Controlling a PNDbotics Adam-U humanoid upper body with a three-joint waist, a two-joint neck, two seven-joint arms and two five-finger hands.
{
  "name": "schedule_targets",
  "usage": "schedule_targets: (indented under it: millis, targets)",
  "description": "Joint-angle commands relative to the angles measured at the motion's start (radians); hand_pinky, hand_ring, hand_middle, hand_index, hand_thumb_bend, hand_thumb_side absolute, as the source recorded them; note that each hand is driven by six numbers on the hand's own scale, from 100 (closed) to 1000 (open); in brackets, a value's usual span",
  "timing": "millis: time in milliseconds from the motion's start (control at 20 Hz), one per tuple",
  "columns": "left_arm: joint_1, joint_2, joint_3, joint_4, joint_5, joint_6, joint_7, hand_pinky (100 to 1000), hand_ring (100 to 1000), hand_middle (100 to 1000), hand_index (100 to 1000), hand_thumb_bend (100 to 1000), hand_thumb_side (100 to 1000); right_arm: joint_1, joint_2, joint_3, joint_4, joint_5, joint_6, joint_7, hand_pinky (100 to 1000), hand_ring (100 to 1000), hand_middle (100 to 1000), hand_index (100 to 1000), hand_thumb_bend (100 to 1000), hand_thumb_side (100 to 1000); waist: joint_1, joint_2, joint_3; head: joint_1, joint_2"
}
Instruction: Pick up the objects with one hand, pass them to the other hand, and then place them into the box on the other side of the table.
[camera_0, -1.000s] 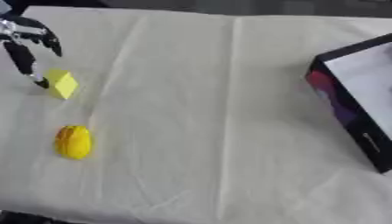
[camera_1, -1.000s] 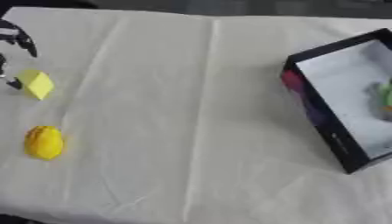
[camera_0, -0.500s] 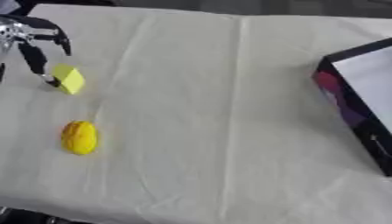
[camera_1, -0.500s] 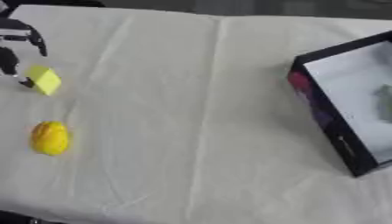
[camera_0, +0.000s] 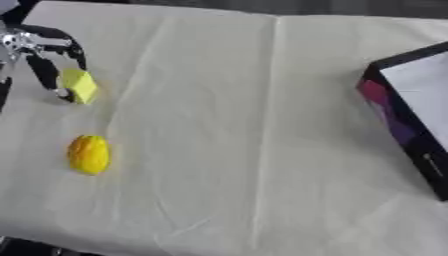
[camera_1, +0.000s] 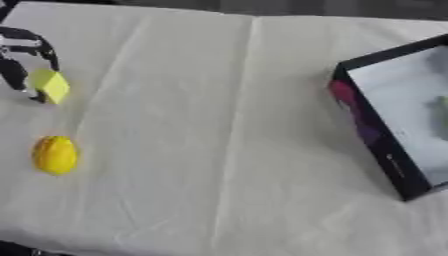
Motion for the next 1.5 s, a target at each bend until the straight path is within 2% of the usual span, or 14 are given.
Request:
schedule_targets:
  millis: [50,350,800,900,950,1050,1200,1500]
  targets:
    - [-0.025,0.028,-0.006,-0.017,-0.014,0.007,-0.022,910,873,757,715,660,100,-0.022,-0.026,-0.004,0.010,0.011,0.006,0.003,1000,922,944,1000,100,611,-0.008,-0.004,0.000,0.004,-0.001]
    - [-0.023,0.034,-0.002,-0.009,-0.072,0.016,-0.024,914,877,765,735,651,100,-0.024,-0.022,-0.003,0.025,0.022,0.003,0.005,1000,921,943,1000,100,614,-0.009,-0.001,-0.001,0.010,-0.001]
    - [-0.021,0.031,0.009,0.010,-0.105,0.015,0.021,903,866,743,708,611,100,-0.024,-0.016,-0.002,0.030,0.033,0.001,0.007,1000,920,943,1000,100,618,-0.012,0.002,-0.002,0.013,-0.005]
    - [-0.021,0.029,0.010,0.012,-0.103,0.013,0.027,896,851,694,669,562,100,-0.024,-0.015,-0.002,0.032,0.034,0.002,0.008,1000,920,943,1000,100,620,-0.012,0.002,-0.003,0.012,-0.005]
    - [-0.021,0.028,0.011,0.014,-0.101,0.013,0.031,884,827,647,629,505,100,-0.024,-0.015,-0.002,0.032,0.034,0.002,0.008,1000,919,944,1000,100,621,-0.012,0.002,-0.003,0.012,-0.005]
    - [-0.021,0.027,0.011,0.016,-0.095,0.013,0.043,871,793,582,564,446,100,-0.024,-0.014,-0.003,0.034,0.035,0.003,0.008,1000,920,944,1000,100,621,-0.011,0.002,-0.003,0.010,-0.004]
    - [-0.022,0.026,0.010,0.019,-0.090,0.014,0.055,854,753,515,538,394,100,-0.023,-0.013,-0.003,0.036,0.035,0.005,0.008,1000,919,944,1000,100,621,-0.011,0.001,-0.003,0.009,-0.002]
    - [-0.032,0.030,0.016,-0.001,-0.056,0.019,0.071,841,724,483,516,359,100,-0.023,-0.019,-0.003,0.038,0.022,0.007,0.008,1000,919,944,1000,100,616,-0.010,-0.011,0.002,0.000,0.001]
